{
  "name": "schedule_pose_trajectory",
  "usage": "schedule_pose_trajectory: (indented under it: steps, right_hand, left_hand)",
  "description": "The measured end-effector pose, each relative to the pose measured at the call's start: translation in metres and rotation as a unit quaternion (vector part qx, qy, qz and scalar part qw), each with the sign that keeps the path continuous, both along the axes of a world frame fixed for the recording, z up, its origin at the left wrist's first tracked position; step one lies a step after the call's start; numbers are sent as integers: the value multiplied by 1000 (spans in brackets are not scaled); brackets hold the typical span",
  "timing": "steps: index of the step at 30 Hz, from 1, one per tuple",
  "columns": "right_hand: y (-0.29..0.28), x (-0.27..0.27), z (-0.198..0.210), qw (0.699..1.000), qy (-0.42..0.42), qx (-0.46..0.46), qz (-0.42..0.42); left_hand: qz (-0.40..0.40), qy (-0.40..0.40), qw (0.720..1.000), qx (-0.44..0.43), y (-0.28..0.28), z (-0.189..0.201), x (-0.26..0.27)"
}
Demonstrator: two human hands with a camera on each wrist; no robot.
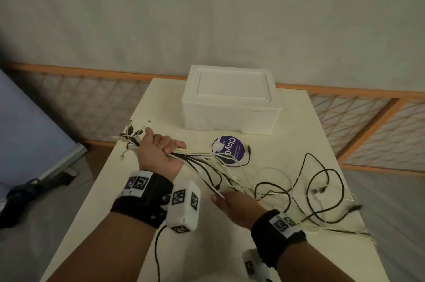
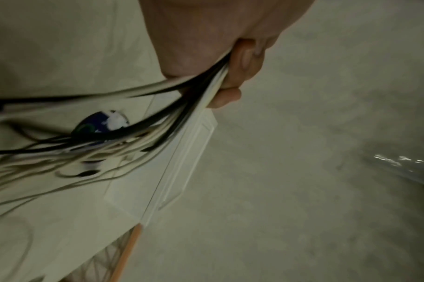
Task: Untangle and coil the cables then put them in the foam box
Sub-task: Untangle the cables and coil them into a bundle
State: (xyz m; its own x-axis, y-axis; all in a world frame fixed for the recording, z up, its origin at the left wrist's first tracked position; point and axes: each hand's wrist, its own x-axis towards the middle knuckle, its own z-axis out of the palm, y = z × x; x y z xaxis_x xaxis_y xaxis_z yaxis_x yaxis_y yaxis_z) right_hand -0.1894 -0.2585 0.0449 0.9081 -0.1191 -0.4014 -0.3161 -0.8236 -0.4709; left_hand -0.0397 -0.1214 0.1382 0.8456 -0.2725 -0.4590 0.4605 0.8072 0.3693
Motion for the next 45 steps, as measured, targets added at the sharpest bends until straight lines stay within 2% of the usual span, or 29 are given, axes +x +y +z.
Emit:
schedule_pose_trajectory:
  steps: [2, 4, 6, 8, 9, 11, 13, 15, 18, 20, 22, 23, 24, 25, 27, 28, 29, 30, 32, 35, 37, 38, 39, 40, 41, 42, 44, 45]
  right_hand:
    - [-29, -17, -9, 999, 13, -33, -29]
    - [-62, -35, -10, 997, 2, -18, -77]
    - [-95, -51, -4, 978, -59, 69, -189]
    - [-119, -62, -4, 953, -97, 103, -268]
    - [-126, -64, -4, 955, -86, 68, -276]
    - [-137, -68, -9, 969, -62, -61, -232]
    - [-147, -72, -8, 962, -83, -166, -200]
    - [-163, -80, -10, 948, -106, -229, -194]
    - [-183, -88, -7, 924, -99, -263, -260]
    - [-185, -84, -5, 933, -38, -213, -286]
    - [-174, -69, 6, 948, 93, -189, -237]
    - [-164, -58, 16, 951, 132, -196, -198]
    - [-151, -45, 23, 956, 125, -215, -157]
    - [-135, -31, 33, 960, 79, -238, -124]
    - [-95, -5, 49, 963, -114, -219, -105]
    - [-72, 8, 56, 960, -209, -164, -89]
    - [-50, 21, 62, 959, -257, -101, -56]
    - [-30, 31, 64, 965, -257, -52, -22]
    - [-4, 47, 61, 980, -199, -4, 20]
    - [3, 55, 56, 978, -207, 10, 8]
    - [-2, 57, 58, 976, -216, 7, 10]
    - [-5, 58, 60, 975, -220, 2, 6]
    - [-8, 60, 64, 975, -223, -3, 2]
    - [-11, 62, 66, 975, -220, -10, 3]
    - [-13, 64, 66, 977, -213, -22, 9]
    - [-14, 65, 65, 978, -201, -41, 23]
    - [-12, 67, 63, 978, -188, -82, 50]
    - [-8, 69, 62, 975, -193, -91, 58]
  left_hand:
    - [12, -9, 1000, 14, 15, 6, 19]
    - [48, -2, 998, 42, 32, 7, 41]
    - [62, 16, 992, 107, 45, 4, 56]
    - [54, 32, 988, 144, 49, -1, 61]
    - [53, 33, 988, 143, 49, -3, 62]
    - [36, 24, 991, 125, 44, -6, 62]
    - [18, 8, 991, 129, 44, -5, 65]
    - [26, 3, 990, 140, 48, -3, 71]
    - [19, 12, 991, 129, 51, -5, 77]
    - [43, 30, 996, 78, 47, -13, 77]
    - [55, 31, 996, 64, 38, -22, 69]
    - [56, 27, 996, 64, 31, -25, 64]
    - [55, 26, 996, 64, 25, -28, 59]
    - [49, 30, 997, 59, 19, -30, 52]
    - [19, 38, 998, 46, 6, -31, 37]
    - [1, 39, 998, 40, -1, -31, 28]
    - [-17, 40, 998, 34, -8, -30, 19]
    - [-34, 40, 998, 25, -15, -28, 10]
    - [-61, 44, 997, 14, -23, -23, -1]
    - [-82, 41, 995, 42, -21, -18, -5]
    - [-149, 1, 984, 102, -10, -18, -6]
    - [-206, -25, 966, 157, -3, -19, -7]
    - [-270, -57, 933, 230, 4, -20, -8]
    - [-329, -110, 880, 324, 12, -20, -9]
    - [-369, -181, 805, 427, 19, -21, -10]
    - [-378, -266, 709, 533, 24, -24, -10]
    - [-298, -414, 509, 693, 26, -25, -10]
    - [-250, -481, 429, 722, 22, -21, -13]
